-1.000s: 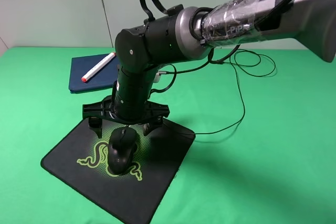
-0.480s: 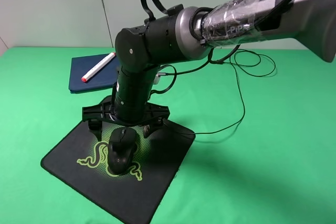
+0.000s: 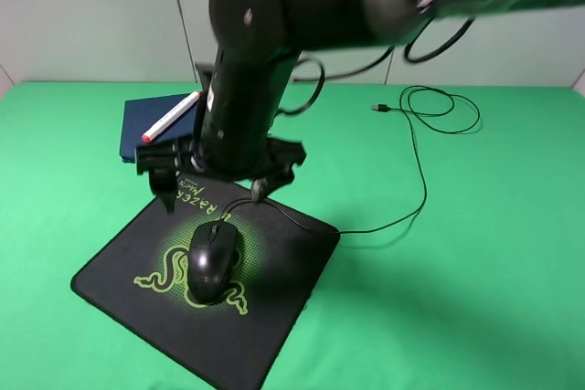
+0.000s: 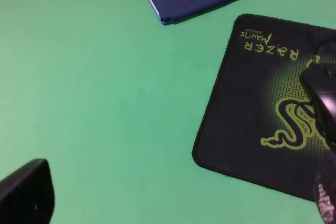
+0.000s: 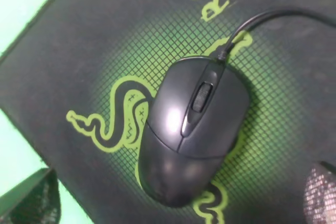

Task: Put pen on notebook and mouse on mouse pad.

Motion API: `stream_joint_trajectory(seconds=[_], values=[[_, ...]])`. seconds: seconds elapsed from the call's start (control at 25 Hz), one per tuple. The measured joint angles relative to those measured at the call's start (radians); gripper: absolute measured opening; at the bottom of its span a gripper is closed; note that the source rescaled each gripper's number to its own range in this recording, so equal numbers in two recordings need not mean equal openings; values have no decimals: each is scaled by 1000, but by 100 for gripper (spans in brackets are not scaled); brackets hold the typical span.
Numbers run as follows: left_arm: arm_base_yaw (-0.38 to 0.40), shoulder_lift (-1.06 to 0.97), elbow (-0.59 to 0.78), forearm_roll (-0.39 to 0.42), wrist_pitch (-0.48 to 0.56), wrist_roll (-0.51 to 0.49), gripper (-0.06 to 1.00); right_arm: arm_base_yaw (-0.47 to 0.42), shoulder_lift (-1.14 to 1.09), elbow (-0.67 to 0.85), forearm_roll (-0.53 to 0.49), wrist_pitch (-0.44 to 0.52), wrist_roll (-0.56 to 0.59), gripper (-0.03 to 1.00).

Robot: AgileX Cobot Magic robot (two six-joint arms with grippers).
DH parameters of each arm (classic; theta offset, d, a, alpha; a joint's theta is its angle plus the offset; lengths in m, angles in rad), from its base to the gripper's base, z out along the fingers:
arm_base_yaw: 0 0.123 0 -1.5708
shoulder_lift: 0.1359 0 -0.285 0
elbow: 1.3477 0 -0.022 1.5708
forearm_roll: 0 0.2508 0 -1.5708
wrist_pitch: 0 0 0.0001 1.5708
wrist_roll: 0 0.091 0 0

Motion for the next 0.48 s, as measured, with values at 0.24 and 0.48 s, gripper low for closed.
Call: stream_joint_trajectory(seconds=[0.24, 0.48], values=[[0, 0, 0, 0, 0, 0, 100, 0, -131, 0, -47, 74, -85, 100], [0, 0, 0, 0, 0, 0, 100, 0, -241, 0, -59, 206, -150, 100]])
